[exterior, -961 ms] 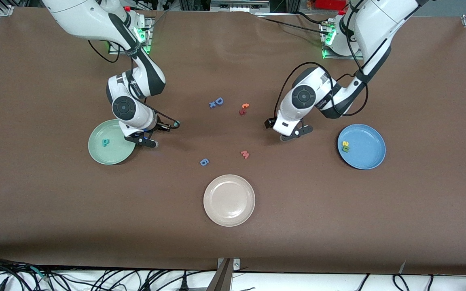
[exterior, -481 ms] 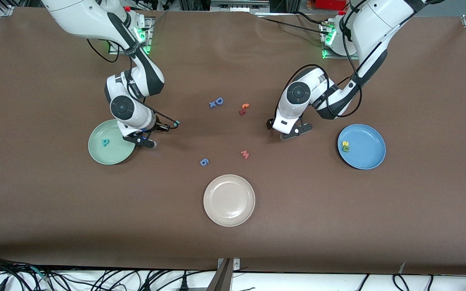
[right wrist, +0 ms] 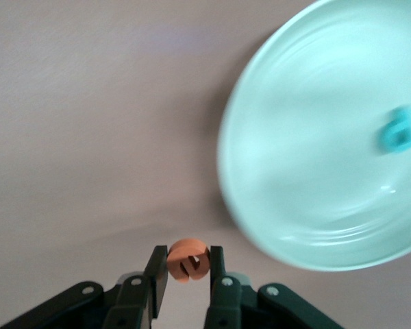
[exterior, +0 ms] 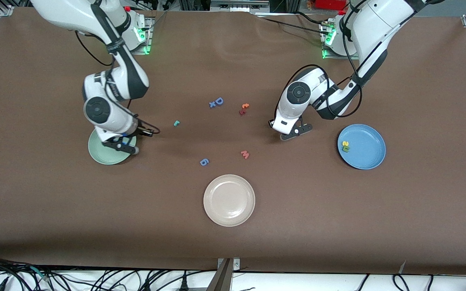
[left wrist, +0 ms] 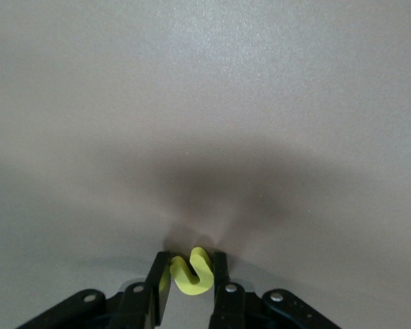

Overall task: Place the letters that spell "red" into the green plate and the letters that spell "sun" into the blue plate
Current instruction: 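Place the u on the blue plate while the right gripper drops e on green plate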

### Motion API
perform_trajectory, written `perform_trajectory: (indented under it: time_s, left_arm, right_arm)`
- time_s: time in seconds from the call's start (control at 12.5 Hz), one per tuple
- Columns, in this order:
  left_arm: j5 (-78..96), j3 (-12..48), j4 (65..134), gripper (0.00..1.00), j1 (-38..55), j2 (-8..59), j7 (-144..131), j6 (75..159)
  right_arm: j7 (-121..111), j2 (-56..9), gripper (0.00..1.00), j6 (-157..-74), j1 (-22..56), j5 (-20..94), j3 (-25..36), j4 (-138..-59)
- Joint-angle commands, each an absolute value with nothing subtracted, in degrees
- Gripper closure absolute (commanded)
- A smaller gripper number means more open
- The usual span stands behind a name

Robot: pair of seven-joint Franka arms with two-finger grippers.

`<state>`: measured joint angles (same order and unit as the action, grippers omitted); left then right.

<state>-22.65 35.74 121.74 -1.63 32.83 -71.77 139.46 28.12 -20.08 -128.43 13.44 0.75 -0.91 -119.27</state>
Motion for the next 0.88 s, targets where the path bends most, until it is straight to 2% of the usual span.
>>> perform_trajectory:
  time_s: [0.0, 0.24, 0.56, 0.8]
  left_arm:
    - [-24.7, 36.2, 119.6, 0.81, -2.4, 33.0, -72.7, 138.6]
    - [-24.5, 36.2, 118.0, 0.81, -2.6, 30.3, -72.5, 135.1]
    - [-21.5, 36.3, 108.1, 0.82, -2.9, 29.7, -61.6, 116.8]
    - [-18.3, 36.3, 101.5, 0.82, -9.6, 29.7, -44.6, 102.2]
  right_arm:
    - [17.5, -19.8, 0.81, -126.4, 13.2, 1.0, 4.6, -118.9]
    - [12.1, -21.4, 0.81, -126.8, 12.8, 1.1, 7.5, -120.5]
    - [9.9, -23.1, 0.80, -127.2, 11.3, 1.1, 7.6, -121.6]
    - [8.2, -24.4, 0.77, -128.9, 10.5, 1.1, 7.6, -121.6]
